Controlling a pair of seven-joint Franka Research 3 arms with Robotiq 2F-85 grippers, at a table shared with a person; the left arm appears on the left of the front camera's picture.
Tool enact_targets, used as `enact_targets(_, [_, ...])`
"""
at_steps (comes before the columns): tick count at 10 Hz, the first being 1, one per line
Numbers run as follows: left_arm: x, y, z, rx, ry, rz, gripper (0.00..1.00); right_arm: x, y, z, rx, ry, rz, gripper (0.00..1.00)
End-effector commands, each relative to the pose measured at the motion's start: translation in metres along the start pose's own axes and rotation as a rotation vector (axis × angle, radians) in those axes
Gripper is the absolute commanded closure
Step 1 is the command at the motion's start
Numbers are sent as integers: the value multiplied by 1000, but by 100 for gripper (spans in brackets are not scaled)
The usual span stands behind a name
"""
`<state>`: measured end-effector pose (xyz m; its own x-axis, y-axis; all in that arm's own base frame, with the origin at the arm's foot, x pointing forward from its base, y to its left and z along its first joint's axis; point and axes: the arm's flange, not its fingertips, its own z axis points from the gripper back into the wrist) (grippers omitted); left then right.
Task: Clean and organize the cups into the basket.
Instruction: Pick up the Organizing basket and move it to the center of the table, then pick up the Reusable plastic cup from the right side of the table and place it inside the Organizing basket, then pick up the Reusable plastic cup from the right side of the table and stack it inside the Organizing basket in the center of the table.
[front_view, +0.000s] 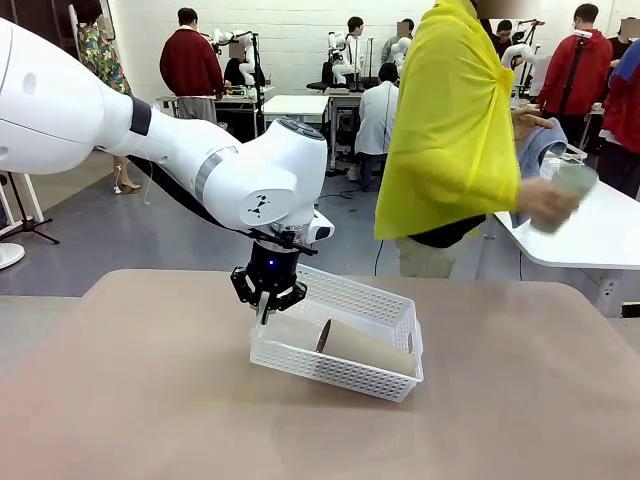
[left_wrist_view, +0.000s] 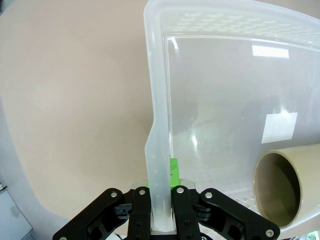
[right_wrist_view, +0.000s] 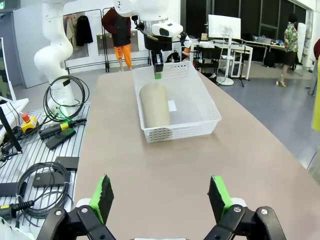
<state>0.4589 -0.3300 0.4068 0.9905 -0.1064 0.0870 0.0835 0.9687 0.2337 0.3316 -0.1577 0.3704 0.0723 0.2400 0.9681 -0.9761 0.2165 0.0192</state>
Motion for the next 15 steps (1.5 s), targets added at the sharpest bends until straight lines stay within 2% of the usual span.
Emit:
enact_targets(1, [-3,-1,-1,9,-6,-9,100,2,1,0,-4,-4,1,0])
enact_targets(15, [-3,-1,-1,9,-6,-9,100,2,1,0,-4,-4,1,0])
